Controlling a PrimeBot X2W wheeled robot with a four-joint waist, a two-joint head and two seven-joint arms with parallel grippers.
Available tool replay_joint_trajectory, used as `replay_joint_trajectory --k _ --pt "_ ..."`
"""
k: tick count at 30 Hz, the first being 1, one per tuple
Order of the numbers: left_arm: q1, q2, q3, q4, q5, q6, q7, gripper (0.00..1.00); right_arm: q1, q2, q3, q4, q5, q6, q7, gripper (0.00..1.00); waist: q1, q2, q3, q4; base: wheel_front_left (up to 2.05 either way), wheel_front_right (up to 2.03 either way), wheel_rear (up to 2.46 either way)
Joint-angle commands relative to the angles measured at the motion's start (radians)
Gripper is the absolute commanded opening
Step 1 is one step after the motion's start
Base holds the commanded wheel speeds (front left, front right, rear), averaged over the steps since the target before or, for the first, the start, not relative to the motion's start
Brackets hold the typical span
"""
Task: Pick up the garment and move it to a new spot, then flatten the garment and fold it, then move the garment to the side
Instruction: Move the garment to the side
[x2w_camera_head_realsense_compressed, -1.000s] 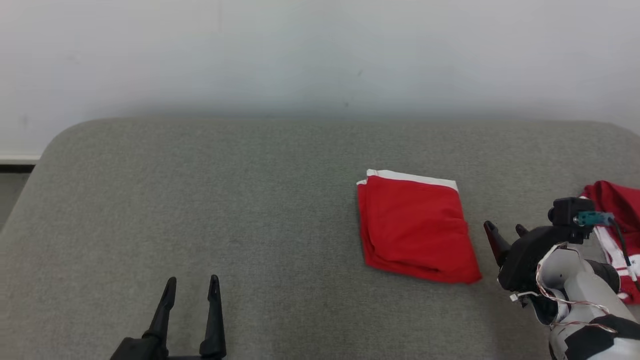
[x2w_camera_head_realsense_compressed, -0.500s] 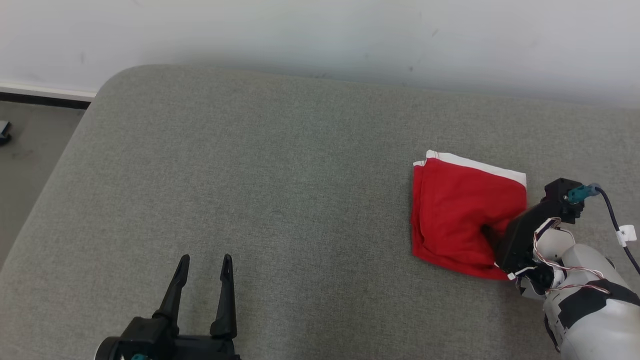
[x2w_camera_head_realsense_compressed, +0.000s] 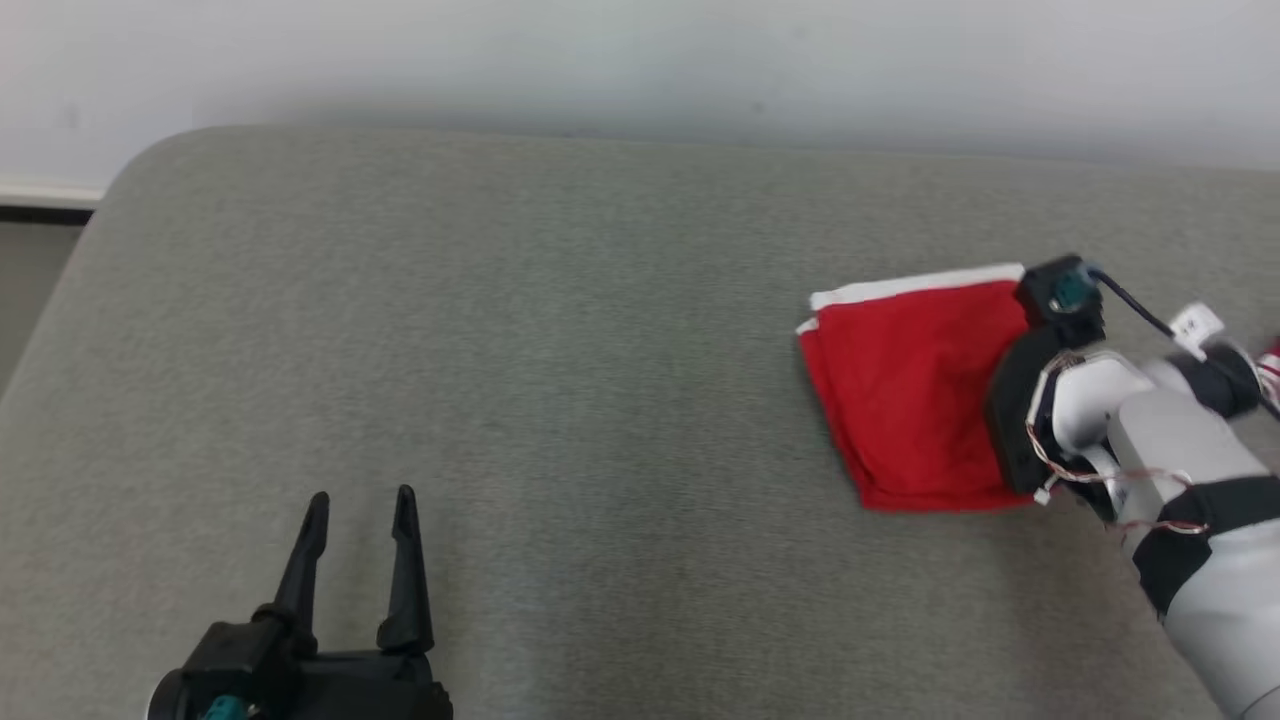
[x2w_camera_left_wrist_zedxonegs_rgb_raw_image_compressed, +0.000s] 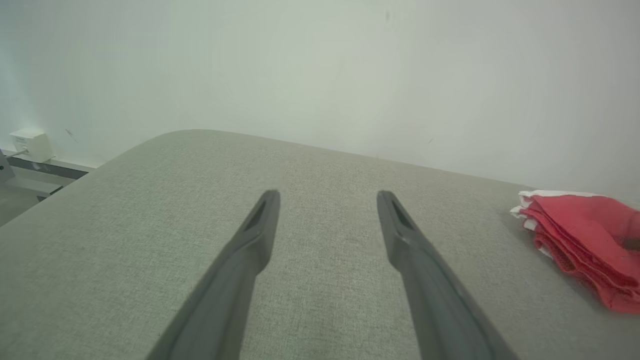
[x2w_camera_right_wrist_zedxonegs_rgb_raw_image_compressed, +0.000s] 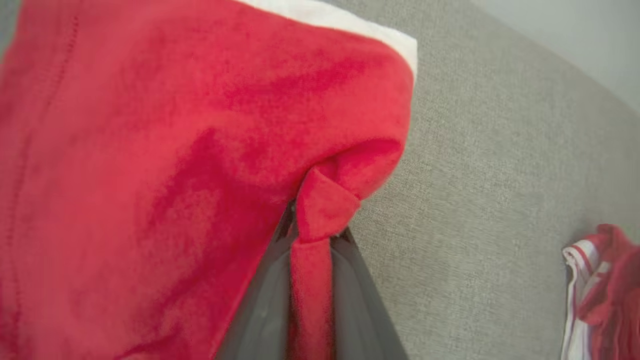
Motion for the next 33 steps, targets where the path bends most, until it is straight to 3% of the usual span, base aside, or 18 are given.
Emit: replay_joint_trajectory --k 1,8,15,23,33 --pt "-0.007 0.001 0.007 -0.001 -0.002 0.001 0.0 1.0 -0.013 -0.021 0.033 -0.026 0.022 -0.003 0.015 0.0 -0.0001 -0.0001 0.01 -0.076 0.0 0.0 0.0" --pt "-0.032 0.001 0.035 -0.011 0.011 0.014 0.0 1.0 -0.09 -0.211 0.301 -0.246 0.145 -0.003 0.094 0.0 -0.0001 -0.0001 0.038 -0.213 0.0 0.0 0.0" --pt "-0.061 0.001 0.048 -0.031 0.04 0.016 0.0 1.0 -0.183 -0.351 0.426 -0.297 0.18 -0.003 0.036 0.0 -0.0001 -0.0001 0.095 -0.328 0.0 0.0 0.0" --pt "-0.11 0.002 0.042 -0.011 0.072 -0.009 0.0 1.0 -0.242 -0.375 0.365 -0.127 0.188 -0.003 -0.09 0.0 -0.0001 -0.0001 0.171 -0.384 0.0 0.0 0.0" --pt "-0.148 0.003 0.051 0.015 0.127 -0.051 0.0 1.0 -0.254 -0.287 0.181 0.179 0.183 -0.003 -0.292 0.0 -0.0001 -0.0001 0.226 -0.381 0.0 0.0 0.0"
